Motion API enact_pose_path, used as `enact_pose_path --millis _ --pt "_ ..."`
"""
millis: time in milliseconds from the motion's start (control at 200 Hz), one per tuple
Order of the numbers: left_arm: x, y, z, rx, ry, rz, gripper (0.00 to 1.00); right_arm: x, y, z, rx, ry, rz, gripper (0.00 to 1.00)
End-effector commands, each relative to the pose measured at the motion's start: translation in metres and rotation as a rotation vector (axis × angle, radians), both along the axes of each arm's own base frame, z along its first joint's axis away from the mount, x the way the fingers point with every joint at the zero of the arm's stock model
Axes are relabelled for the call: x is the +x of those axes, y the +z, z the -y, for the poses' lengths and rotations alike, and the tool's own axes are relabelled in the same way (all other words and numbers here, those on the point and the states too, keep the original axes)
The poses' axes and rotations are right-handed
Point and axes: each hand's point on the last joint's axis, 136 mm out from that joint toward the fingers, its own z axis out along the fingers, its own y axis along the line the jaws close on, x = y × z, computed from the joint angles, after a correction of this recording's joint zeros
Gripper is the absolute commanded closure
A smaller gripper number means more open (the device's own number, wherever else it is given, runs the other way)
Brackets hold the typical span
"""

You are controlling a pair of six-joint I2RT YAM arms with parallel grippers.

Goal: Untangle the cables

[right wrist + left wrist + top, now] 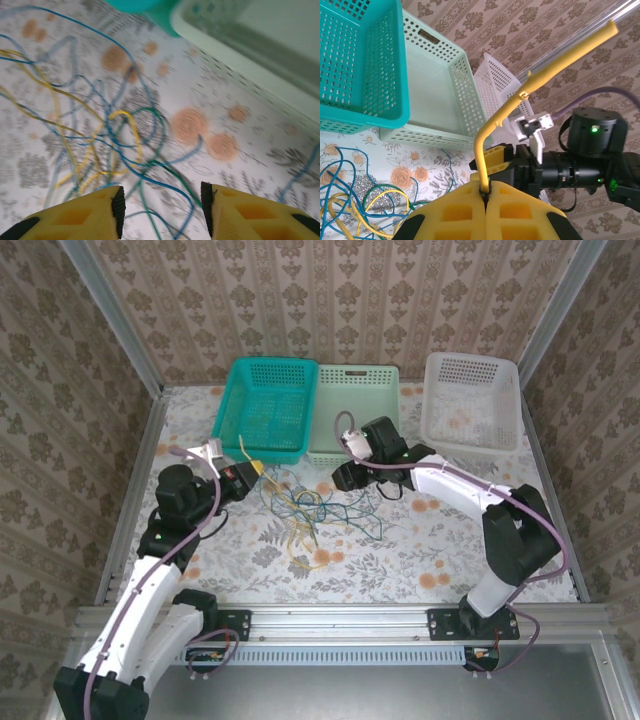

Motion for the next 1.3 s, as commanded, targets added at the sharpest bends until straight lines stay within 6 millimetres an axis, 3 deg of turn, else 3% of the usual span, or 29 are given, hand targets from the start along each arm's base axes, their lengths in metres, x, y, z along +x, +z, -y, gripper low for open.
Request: enact_pose_path --millis 0,145,300,400,555,980,1170,1290 --pt "0.005 0.015 0.001 -0.005 0.012 0.055 1.00 -0.020 0.040 -0.025 0.124 0.113 -0.011 0.49" --pt "0.013 0.015 0.000 -0.012 0.044 0.052 1.00 -0.042 0.033 -0.032 0.067 0.211 -0.016 0.41" --pt "0.024 0.016 0.004 -0.032 0.048 0.050 1.00 -0.057 0.022 -0.027 0.005 0.211 -0.020 0.40" --pt "0.030 0.016 0.007 -0.052 0.047 0.042 1.00 -0.066 0.018 -0.036 -0.024 0.234 0.013 0.39" --pt "0.034 0.024 0.010 -0.067 0.042 0.053 1.00 -0.078 -0.014 -0.039 -0.102 0.251 -0.049 0.41" --pt "0.035 0.027 0.008 -0.065 0.054 0.070 1.00 -0.106 -0.072 -0.022 -0.235 0.296 -0.206 0.60" --pt "0.038 0.031 0.010 -0.073 0.049 0.083 1.00 -0.101 -0.078 -0.021 -0.247 0.267 -0.196 0.93" --pt "0.038 0.031 0.011 -0.072 0.046 0.083 1.00 -0.099 -0.079 -0.023 -0.241 0.268 -0.187 1.00"
